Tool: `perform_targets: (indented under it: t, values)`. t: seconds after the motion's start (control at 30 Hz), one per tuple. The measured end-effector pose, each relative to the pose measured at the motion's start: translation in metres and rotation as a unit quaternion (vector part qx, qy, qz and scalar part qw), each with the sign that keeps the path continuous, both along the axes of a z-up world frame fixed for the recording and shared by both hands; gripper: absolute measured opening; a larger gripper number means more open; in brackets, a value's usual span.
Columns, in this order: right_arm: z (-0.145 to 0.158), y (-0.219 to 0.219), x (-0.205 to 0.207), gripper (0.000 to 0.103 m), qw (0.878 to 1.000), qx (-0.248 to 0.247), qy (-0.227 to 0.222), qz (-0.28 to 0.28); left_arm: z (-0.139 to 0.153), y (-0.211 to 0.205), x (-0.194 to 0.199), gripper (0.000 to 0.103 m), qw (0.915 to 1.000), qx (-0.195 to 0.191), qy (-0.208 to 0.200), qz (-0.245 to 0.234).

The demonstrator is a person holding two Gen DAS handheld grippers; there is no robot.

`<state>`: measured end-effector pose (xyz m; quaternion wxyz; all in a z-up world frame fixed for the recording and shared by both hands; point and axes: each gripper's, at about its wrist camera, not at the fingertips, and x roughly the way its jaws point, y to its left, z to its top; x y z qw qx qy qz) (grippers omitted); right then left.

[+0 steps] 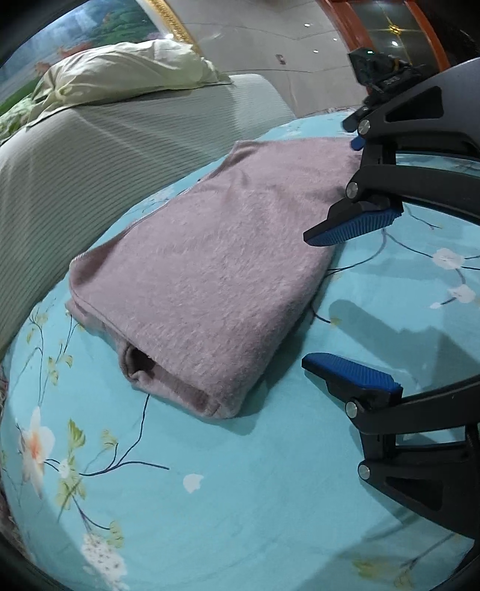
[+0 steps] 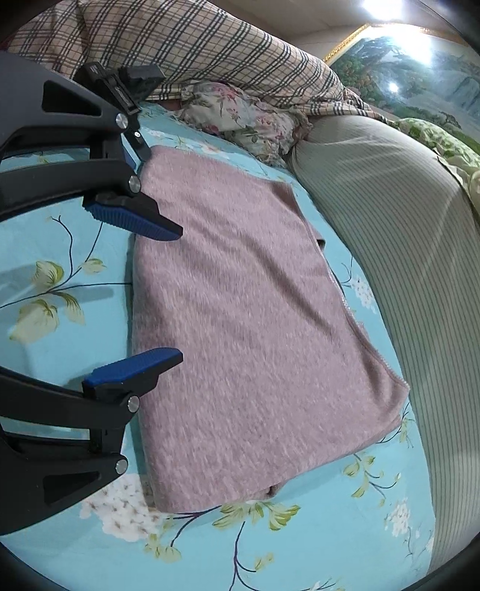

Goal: Fold small clothes
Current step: 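Open both tools and withdraw from the folded sweater, then grasp the folded edge with the left tool while the right tool grasps beside it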

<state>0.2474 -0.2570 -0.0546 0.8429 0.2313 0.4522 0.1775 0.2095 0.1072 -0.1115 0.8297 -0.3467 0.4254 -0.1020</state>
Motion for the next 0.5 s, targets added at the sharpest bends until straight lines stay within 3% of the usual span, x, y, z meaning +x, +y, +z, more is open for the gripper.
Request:
perform_targets:
  t: [0.27, 0.37, 0.4, 0.43, 0.5]
  values:
    - [0.001, 0.003, 0.004, 0.062, 1.000, 0.005, -0.001, 0.001, -0.006, 0.013, 0.031, 0.060, 0.9980, -0.020, -0.008, 0.059]
    - [0.001, 0.003, 0.007, 0.062, 1.000, 0.008, 0.000, 0.003, -0.007, 0.017, 0.043, 0.042, 0.9970, -0.003, -0.009, 0.077]
    - [0.002, 0.002, 0.009, 0.062, 1.000, 0.009, 0.001, 0.003, -0.008, 0.020, 0.047, 0.030, 0.9967, -0.001, -0.007, 0.081]
    - [0.002, 0.002, 0.011, 0.062, 1.000, 0.009, 0.000, 0.003, -0.010, 0.024, 0.050, 0.021, 0.9964, -0.005, -0.005, 0.084]
    - [0.002, 0.000, 0.015, 0.062, 1.000, 0.012, -0.002, 0.002, -0.014, 0.030, 0.054, 0.012, 0.9961, -0.017, -0.002, 0.086]
